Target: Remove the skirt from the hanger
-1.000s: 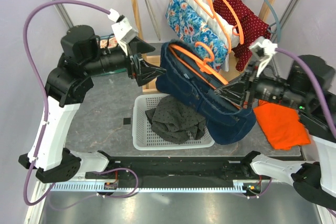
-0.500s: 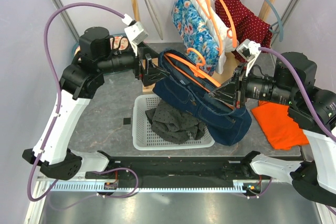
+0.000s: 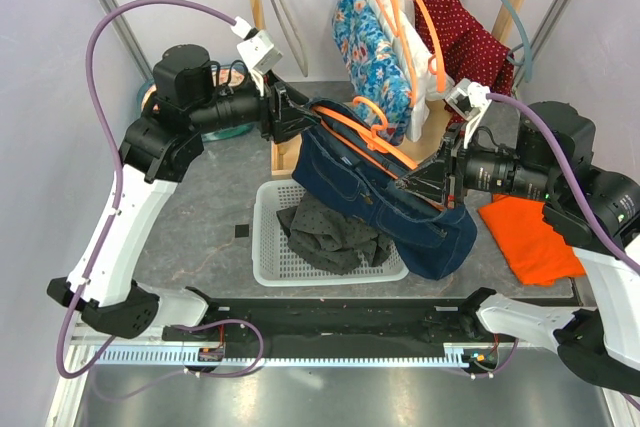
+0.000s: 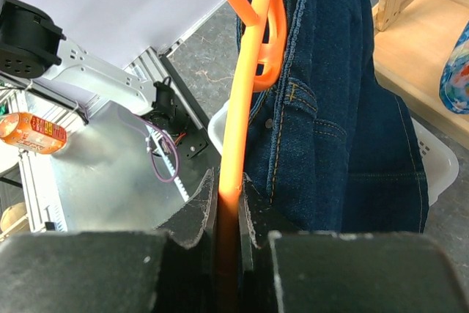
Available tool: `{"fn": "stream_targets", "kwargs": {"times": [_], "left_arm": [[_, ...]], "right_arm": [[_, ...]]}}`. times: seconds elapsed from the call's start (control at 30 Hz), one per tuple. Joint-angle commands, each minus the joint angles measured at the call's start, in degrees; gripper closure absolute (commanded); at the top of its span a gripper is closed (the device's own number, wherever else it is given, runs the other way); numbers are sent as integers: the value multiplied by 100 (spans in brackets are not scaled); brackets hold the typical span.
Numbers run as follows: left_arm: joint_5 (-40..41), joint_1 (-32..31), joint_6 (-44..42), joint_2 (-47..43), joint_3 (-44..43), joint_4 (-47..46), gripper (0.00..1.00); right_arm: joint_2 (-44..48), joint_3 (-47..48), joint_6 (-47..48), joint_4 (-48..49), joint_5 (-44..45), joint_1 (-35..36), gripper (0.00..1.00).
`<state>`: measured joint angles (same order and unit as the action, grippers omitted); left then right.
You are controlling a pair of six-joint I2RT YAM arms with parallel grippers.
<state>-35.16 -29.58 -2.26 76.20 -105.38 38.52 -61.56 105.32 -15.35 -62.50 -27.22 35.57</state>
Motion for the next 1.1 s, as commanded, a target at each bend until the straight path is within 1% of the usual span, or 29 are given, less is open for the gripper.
{"fn": "stream_targets", "kwargs": {"times": [0.0,0.17,0.2,0.23,0.3,0.33,0.37,0.57,0.63,0.7,0.77,0.83,0.87,0.97,1.07], "left_arm": [[-193,23,173,70,-53,-328,40],[-150,23,173,88,53,-363,41],[-123,23,173,79,62,-372,43],[-114,23,165,87,53,-372,54],[-105,23,156,96,27,-372,72],[-79,23,147,96,18,-372,96],[17,23,173,96,18,-372,98],[167,23,147,105,53,-381,98],[176,23,173,149,-104,-372,98],[123,14,174,236,-569,-311,98],[-60,5,393,412,-1139,-205,98],[-210,-3,568,535,-1483,-205,98],[-420,-4,639,649,-1764,-196,98],[-754,-74,964,729,-1960,-257,98],[-1018,-188,1184,729,-1846,-301,98]], "right_arm": [[127,33,-38,660,-161,11,100],[127,94,-47,669,-161,11,100],[135,112,-47,669,-152,11,100],[127,112,-55,660,-152,11,100],[127,86,-55,669,-152,2,100],[135,68,-64,686,-152,2,100],[135,50,-64,695,-152,2,100],[153,-38,-126,809,-178,2,100],[153,-160,-152,853,-187,2,100],[136,-361,-170,941,-187,11,100],[144,-520,-178,1011,-178,2,100],[162,-714,-205,1117,-152,11,100],[153,-810,-231,1152,-143,11,100],[127,-942,-284,1266,-117,11,100],[109,-1065,-389,1468,-116,2,100]]}}
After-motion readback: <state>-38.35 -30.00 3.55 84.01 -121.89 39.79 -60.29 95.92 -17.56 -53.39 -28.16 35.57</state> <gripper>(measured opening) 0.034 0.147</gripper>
